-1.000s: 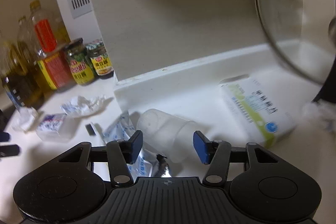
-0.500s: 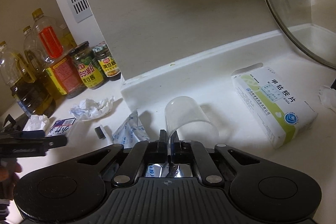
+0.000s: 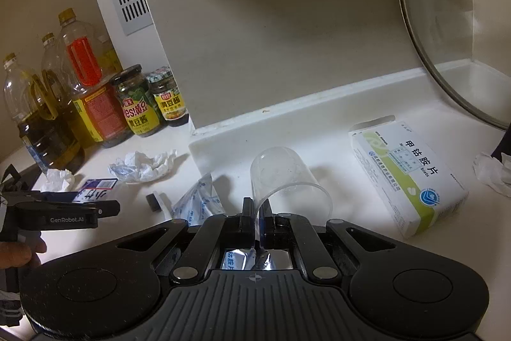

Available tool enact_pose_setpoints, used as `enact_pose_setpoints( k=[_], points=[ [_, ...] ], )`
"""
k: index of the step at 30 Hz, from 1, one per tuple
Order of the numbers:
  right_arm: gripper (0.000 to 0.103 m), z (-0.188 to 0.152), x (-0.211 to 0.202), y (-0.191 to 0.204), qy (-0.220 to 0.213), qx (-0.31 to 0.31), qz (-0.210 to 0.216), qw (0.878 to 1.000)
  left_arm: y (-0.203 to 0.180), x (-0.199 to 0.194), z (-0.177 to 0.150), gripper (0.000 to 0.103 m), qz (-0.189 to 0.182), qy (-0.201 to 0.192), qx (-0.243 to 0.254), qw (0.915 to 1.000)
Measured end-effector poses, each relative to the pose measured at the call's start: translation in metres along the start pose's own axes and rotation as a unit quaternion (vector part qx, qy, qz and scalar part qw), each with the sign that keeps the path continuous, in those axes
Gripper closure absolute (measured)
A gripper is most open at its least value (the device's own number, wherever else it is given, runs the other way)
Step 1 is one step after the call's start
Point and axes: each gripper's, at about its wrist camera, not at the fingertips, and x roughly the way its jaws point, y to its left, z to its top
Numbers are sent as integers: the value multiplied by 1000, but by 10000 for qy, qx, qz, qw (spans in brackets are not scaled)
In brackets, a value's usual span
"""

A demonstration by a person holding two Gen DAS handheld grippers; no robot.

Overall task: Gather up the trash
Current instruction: 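Grasp the clear plastic cup with the right tool while the left tool grasps the white box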

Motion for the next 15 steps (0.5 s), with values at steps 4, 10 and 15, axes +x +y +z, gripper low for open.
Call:
enact_pose_setpoints(
  k=[4,10,15],
  points=[
    [100,-4,2,-1,66,-62,-95,9999,0,-10,-5,18,-5,-66,106,9999],
    [100,-7,-4,0,2,-154,-220,9996,9,-31,-15,18,-74,-141,105,9998],
    [100,-7,-19,7,-126,-312,-299,9990,14,-51,-26,18,-173,-196,110,9996]
  ],
)
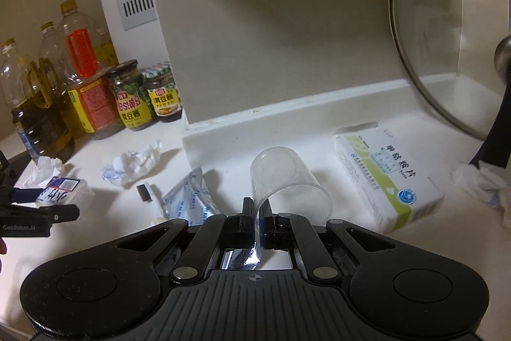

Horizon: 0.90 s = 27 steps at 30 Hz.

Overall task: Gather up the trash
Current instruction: 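Grasp the clear plastic cup with the right tool while the left tool grasps the white box, then carry the clear cup and white box down over the wastebasket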

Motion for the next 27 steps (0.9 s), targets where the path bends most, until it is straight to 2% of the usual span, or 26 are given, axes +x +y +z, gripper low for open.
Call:
enact_pose_setpoints(
  k=[10,18,27],
  points=[
    [100,-11,-55,48,-14,-281,-6,9996,0,-58,-28,18,-525,-193,188,9983],
    [100,-47,-106,112,31,-435,-52,9990,14,-110,-60,18,-990,-247,429,9939],
    [100,-96,-154,182,77,-375,-112,9992,42,-162,-106,18,-1342,-254,777,9876]
  ],
)
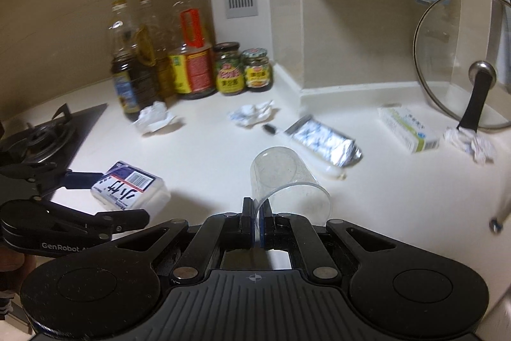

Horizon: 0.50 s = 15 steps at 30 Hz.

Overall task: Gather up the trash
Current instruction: 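Carry the clear cup and white box down over the wastebasket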

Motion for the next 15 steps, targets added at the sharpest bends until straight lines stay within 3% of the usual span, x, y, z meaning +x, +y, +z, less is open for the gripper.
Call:
enact_pose_setpoints(
  k=[7,15],
  points=[
    [100,-44,-20,36,268,151,-64,9995,2,-29,-41,18,-206,195,200,9994],
    [100,-99,-7,43,970,104,-54,9952,-2,-32,-81,18,-210,551,133,9982]
  ],
)
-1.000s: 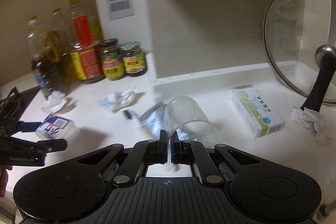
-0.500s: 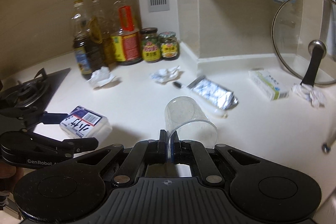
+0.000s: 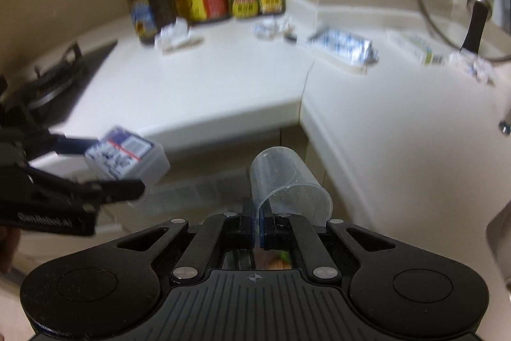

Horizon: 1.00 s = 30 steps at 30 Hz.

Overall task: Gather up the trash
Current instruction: 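Carry the clear cup and white box down over the wastebasket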

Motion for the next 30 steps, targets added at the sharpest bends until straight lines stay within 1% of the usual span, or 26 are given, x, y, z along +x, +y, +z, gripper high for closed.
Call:
enact_pose_setpoints(
  k=[8,14,19,24,30],
  points=[
    [100,-42,39,-14,716,47,177,9973,-12,27,-33,18,39,542,-105,9985],
    [100,-63,77,-21,1227,12,281,9920,-16,48,-46,18,120,794,-196,9966],
    [100,-73,107,-29,1431,107,186,9895,-16,61,-51,18,197,918,-226,9953],
    [100,-78,138,-35,1720,2,139,9850,-15,76,-57,18,227,1015,-280,9942],
    [100,-82,154,-39,1909,-102,196,9814,-15,91,-60,18,175,1131,-355,9928]
  ],
)
